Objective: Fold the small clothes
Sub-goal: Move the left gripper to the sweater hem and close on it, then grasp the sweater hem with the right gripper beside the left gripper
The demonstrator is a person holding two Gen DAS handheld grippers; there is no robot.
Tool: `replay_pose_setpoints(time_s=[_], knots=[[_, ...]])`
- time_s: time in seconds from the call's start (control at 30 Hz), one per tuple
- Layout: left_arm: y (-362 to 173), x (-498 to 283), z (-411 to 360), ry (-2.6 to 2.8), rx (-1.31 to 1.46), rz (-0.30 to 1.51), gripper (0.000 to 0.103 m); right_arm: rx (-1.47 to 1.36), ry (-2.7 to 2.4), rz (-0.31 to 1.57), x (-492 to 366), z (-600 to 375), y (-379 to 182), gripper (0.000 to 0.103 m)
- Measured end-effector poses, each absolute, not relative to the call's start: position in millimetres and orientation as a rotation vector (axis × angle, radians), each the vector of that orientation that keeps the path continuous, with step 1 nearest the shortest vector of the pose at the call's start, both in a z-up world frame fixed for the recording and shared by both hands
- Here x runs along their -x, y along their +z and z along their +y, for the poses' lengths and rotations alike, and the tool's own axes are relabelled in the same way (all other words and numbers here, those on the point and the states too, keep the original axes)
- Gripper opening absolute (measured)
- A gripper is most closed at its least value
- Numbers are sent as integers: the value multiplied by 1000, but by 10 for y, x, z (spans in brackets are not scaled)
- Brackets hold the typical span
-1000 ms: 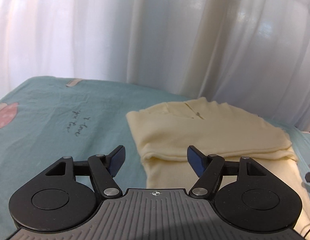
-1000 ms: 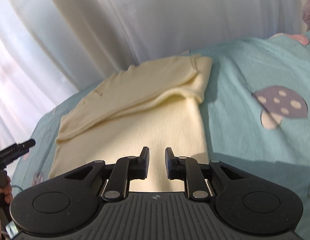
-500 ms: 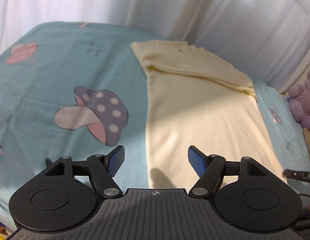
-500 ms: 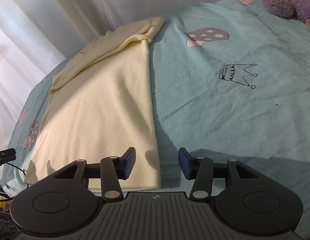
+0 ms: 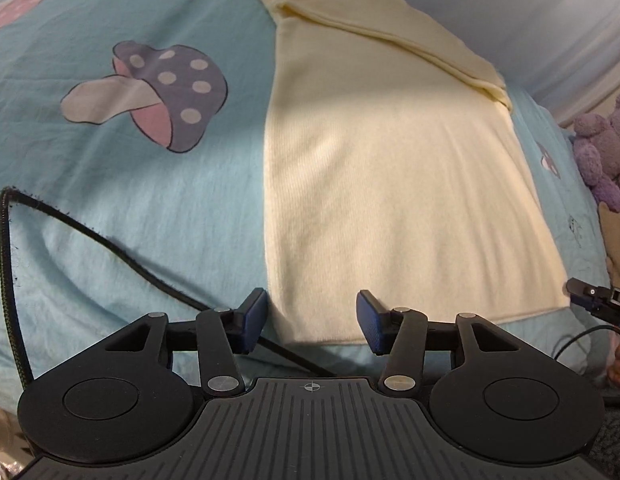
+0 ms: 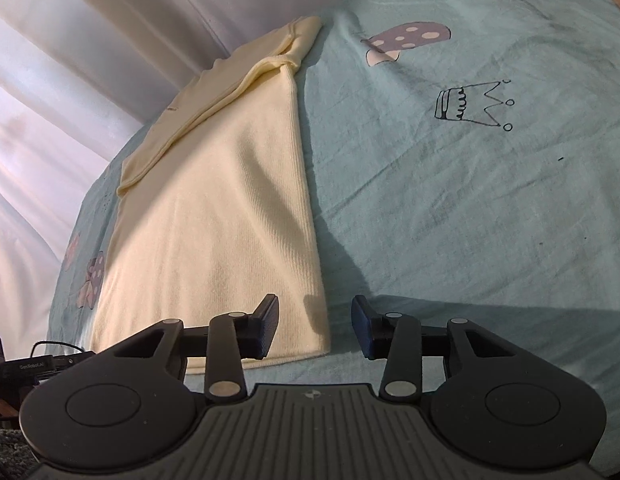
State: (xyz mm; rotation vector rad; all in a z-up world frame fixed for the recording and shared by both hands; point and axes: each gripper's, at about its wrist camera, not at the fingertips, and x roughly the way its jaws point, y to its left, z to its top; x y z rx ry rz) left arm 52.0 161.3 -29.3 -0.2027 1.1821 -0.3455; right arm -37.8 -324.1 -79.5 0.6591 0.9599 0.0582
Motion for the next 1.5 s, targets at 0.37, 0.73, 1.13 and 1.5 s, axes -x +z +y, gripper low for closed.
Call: replay_pose_setpoints(time_s=[0.37, 0.73, 1.13, 1.5], knots=[[-345, -602, 1701, -383, 288, 1188, 10, -738, 101, 990, 259, -3174, -908, 7], [145, -919, 1843, -395, 458, 941, 9, -821, 128, 795, -222, -3271, -580, 6], [-63, -1865, 1576, -204, 401, 822, 9, -471, 7, 688, -1369, -2897, -435, 6], [-154, -1927, 1675, -73, 311, 720, 22, -448, -127, 620, -1265, -3053, -425, 42]])
